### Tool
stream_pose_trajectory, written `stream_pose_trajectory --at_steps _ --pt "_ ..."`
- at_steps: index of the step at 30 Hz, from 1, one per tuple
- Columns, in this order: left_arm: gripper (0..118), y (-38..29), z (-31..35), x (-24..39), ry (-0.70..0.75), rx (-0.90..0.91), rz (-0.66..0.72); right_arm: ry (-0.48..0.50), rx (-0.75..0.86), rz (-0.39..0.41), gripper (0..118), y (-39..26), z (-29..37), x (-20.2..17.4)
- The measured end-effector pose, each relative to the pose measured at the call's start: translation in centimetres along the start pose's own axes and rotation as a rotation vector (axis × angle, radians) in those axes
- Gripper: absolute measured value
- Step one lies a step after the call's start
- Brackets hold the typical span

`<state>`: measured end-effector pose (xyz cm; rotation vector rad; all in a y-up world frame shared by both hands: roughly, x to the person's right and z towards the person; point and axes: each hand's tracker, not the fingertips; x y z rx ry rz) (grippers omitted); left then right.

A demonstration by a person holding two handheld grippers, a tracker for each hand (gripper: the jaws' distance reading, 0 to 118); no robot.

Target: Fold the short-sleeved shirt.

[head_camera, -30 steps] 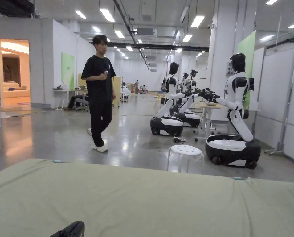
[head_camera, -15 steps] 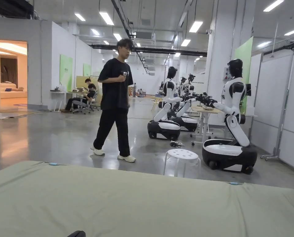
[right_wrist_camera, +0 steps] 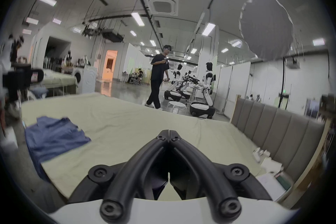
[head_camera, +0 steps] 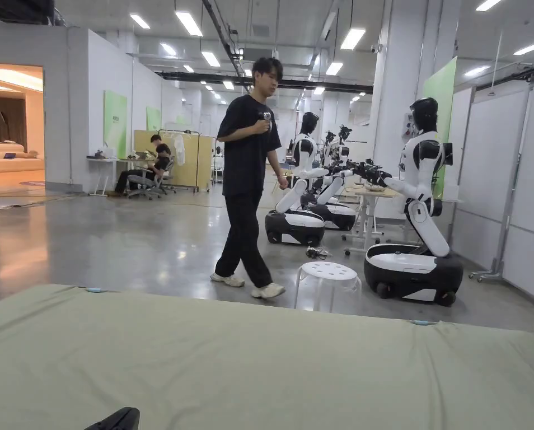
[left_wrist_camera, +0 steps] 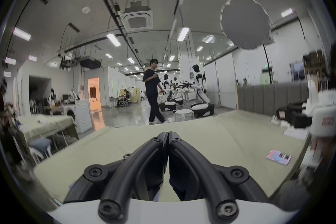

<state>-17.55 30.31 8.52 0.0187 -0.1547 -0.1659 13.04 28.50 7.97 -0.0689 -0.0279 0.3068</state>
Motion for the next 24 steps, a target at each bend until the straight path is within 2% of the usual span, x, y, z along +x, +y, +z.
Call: stream_pose_trajectory --at_steps 2,4,6,9,12,14,16,17,18,19,21,22,24 --pt "3 -0.4 -0.1 0.5 0.01 -0.01 -0.172 -0.012 0.0 0.168 0 0.1 0.0 -0.5" --pt "3 -1.2 -0.2 1.1 0.0 -0.043 -0.417 -0.047 -0.009 0.4 0 0.1 -0.3 -1.1" --pt "3 -2.9 -0.6 1.6 0.005 -0.075 -0.753 -0.082 0.003 0.694 0 -0.3 -0.8 -2.0" --pt "3 -6.0 -0.8 1.4 -0.059 -0.114 -1.159 0.005 0.036 1.028 0 -1.9 -1.0 -2.5" --pt "3 -8.1 -0.5 0.9 -0.134 -0.169 -1.352 0.003 0.074 1.421 0 -5.0 -1.1 -2.9" --pt "3 -9.0 -0.4 0.6 -0.131 -0.184 -1.422 0.049 0.062 1.552 0 -6.8 -0.9 -2.5" --pt "3 -9.3 -0.4 0.4 -0.125 -0.175 -1.422 0.094 0.079 1.579 0 -7.8 -0.4 -2.3" --pt "3 -9.0 -0.6 0.4 -0.111 -0.177 -1.379 0.082 0.078 1.568 0 -8.1 -0.3 -2.0" --pt "3 -8.4 -0.8 0.4 -0.097 -0.195 -1.297 0.08 0.063 1.55 0 -8.0 -0.2 -1.8" --pt "3 -7.6 -0.9 0.3 -0.085 -0.194 -1.201 0.059 0.054 1.479 0 -7.7 -0.2 -1.8" --pt "3 -5.1 -1.4 -0.1 -0.042 -0.19 -0.872 0.022 0.01 1.17 0 -5.8 -0.4 -1.4" --pt "3 -4.2 -1.5 -0.3 -0.041 -0.199 -0.766 0.001 -0.013 1.054 0 -5.1 -0.5 -1.2" --pt "3 -2.5 -1.3 -1.4 -0.053 -0.183 -0.443 -0.03 -0.08 0.639 0 -3.2 -0.6 -0.3"
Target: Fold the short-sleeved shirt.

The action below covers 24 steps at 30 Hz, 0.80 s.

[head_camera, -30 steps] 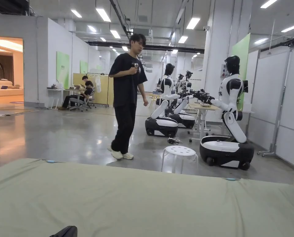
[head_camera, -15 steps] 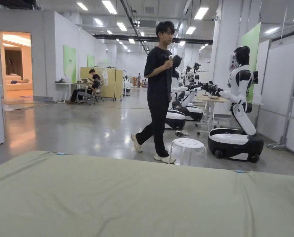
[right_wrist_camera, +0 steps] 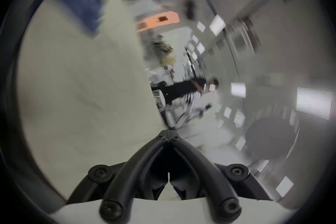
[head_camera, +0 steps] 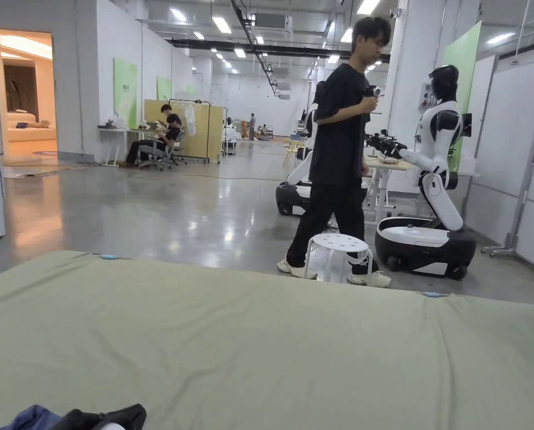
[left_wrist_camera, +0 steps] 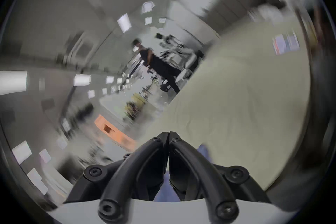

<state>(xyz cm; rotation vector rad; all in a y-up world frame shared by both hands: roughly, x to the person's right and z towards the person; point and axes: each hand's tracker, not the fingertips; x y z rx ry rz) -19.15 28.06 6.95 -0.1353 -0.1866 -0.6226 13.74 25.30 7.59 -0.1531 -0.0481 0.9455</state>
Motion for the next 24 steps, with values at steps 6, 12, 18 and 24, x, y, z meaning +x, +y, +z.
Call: stream_pose_trajectory --at_steps 6,12,18,24 --pt "3 -0.7 1.0 -0.9 -0.084 0.062 0.468 0.077 0.099 -0.768 0 -0.9 0.9 1.9" --pt "3 -0.6 1.7 -0.4 -0.088 0.095 0.514 0.117 0.138 -0.868 0 -0.1 0.8 1.7" --pt "3 -0.2 2.2 -0.4 -0.069 0.13 0.521 0.134 0.102 -0.847 0 0.8 0.6 1.3" --pt "3 -0.9 2.4 -1.0 -0.027 0.107 0.543 0.163 0.073 -0.857 0 1.3 0.2 0.9"
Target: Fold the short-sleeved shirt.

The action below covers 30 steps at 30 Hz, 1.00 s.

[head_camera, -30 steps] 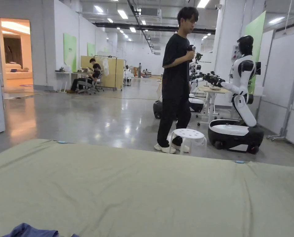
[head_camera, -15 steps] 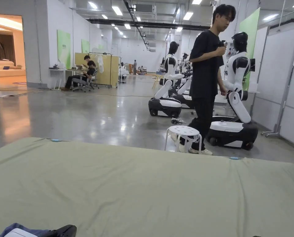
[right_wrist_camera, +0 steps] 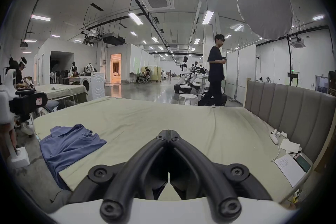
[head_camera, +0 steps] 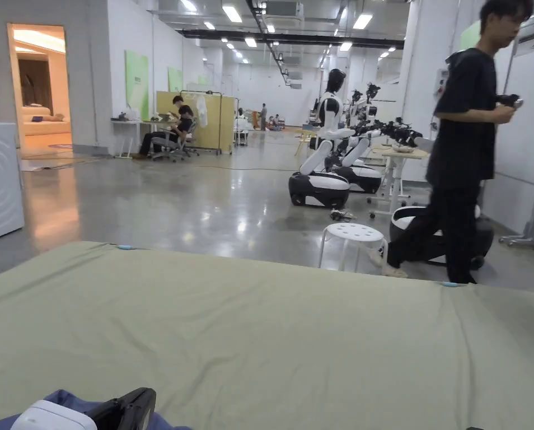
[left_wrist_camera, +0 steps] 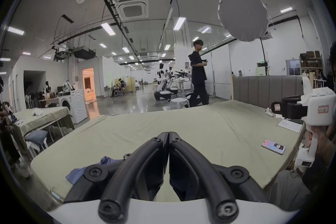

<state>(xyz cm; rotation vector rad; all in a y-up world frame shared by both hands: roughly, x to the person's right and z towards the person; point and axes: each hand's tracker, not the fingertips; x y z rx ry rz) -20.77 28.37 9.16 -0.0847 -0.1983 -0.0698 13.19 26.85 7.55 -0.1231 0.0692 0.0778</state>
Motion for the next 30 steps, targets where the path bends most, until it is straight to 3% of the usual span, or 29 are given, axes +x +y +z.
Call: stream_pose_trajectory --at_steps 5,10,14,20,21,23,24,30 --pt "3 -0.5 2.2 -2.6 0.094 -0.02 0.041 0.112 0.002 0.007 0 0.1 -1.6 -2.7" --pt "3 -1.0 4.6 -5.6 0.207 -0.061 0.05 0.256 -0.015 -0.068 0 0.1 -3.5 -6.4" --pt "3 -1.7 5.5 -7.7 0.269 -0.099 0.056 0.302 -0.033 -0.031 0 -0.3 -4.1 -8.6" --pt "4 -2.8 3.8 -9.4 0.24 -0.179 0.082 0.328 -0.058 -0.004 0 -0.4 -3.9 -9.4" --pt "10 -3.0 3.1 -9.8 0.206 -0.211 0.104 0.328 -0.062 -0.003 0 -0.5 -3.8 -9.1" --pt "54 -4.0 1.1 -11.6 0.117 -0.278 0.129 0.327 -0.074 0.006 0 -0.8 -3.4 -8.5" --pt "64 -4.3 0.1 -12.0 0.088 -0.314 0.142 0.323 -0.076 0.008 0 -0.9 -3.3 -8.3" --pt "64 -8.0 -8.1 -15.2 0.015 -0.522 0.154 0.29 -0.13 0.002 0 -1.9 -3.3 -6.9"
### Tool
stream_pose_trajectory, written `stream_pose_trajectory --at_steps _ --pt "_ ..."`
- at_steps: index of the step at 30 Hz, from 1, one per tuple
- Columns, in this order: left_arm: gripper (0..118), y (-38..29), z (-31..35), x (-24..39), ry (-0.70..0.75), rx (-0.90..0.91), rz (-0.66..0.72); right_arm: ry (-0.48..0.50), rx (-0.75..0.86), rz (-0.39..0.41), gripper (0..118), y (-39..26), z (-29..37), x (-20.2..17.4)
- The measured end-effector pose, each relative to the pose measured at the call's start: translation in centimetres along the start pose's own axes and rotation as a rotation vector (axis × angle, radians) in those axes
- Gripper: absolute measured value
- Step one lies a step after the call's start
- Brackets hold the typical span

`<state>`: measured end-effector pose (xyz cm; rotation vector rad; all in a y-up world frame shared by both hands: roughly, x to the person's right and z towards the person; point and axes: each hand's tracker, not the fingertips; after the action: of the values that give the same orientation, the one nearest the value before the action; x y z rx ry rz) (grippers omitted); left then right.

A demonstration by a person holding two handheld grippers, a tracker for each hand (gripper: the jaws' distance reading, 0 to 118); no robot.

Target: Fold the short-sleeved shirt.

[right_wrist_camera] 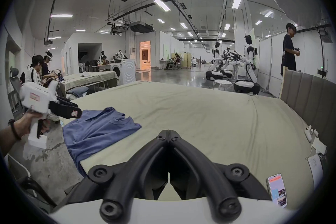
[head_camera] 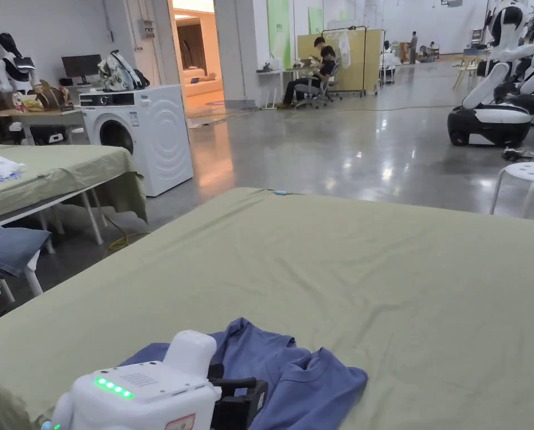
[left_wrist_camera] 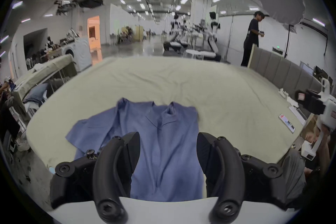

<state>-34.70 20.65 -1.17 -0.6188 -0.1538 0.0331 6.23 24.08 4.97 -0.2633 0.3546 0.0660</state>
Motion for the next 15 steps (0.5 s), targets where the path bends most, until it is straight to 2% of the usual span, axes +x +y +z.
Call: stream_pose_trajectory --at_steps 7,10,11,15 --pt "64 1.7 -10.9 -4.3 0.008 -0.201 0.112 -0.035 -0.059 0.017 0 -1.1 0.0 0.7" --pt "64 1.1 -14.5 -5.1 0.061 -0.274 0.073 -0.052 -0.086 0.014 0 -1.7 0.0 0.9" --pt "65 0.9 -15.6 -5.4 0.08 -0.301 0.079 -0.055 -0.097 0.013 0 -2.4 -0.4 2.8" --pt "67 0.9 -16.0 -5.6 0.054 -0.296 0.102 -0.074 -0.123 0.005 0 -3.6 -0.5 4.3"
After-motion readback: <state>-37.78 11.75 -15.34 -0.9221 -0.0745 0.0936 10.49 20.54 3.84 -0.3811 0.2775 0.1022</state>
